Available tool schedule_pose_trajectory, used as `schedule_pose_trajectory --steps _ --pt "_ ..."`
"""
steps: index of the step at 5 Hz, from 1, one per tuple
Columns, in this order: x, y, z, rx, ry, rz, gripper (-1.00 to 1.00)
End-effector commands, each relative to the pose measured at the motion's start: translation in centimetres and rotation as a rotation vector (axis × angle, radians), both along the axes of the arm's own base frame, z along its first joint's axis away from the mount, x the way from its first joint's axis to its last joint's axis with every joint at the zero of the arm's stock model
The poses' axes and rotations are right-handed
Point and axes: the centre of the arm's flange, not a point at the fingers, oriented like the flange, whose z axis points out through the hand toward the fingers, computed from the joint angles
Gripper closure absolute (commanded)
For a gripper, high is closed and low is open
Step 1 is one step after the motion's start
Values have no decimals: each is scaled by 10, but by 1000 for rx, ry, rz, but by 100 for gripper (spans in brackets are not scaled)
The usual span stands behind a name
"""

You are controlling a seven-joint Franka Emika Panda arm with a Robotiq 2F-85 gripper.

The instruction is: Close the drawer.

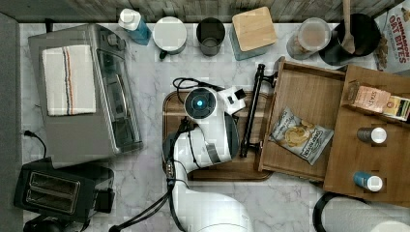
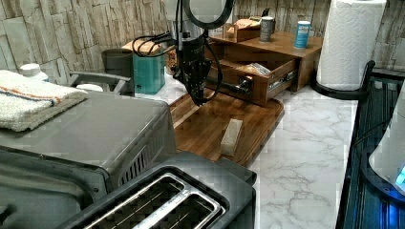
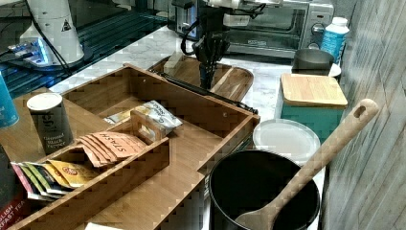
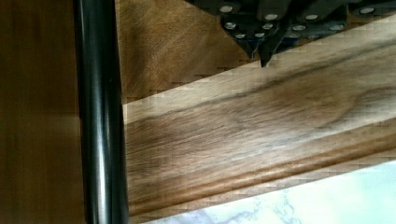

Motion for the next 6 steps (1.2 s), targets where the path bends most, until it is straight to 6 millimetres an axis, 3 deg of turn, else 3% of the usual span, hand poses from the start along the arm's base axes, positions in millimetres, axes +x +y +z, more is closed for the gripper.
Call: schedule_pose_trajectory --steps 1,4,5,6 --pt "40 -36 40 -31 -98 3 100" --pt "59 -111 56 -15 -110 67 100" --pt "60 -141 74 -11 -96 93 100" --pt "47 -190 75 38 -128 101 100"
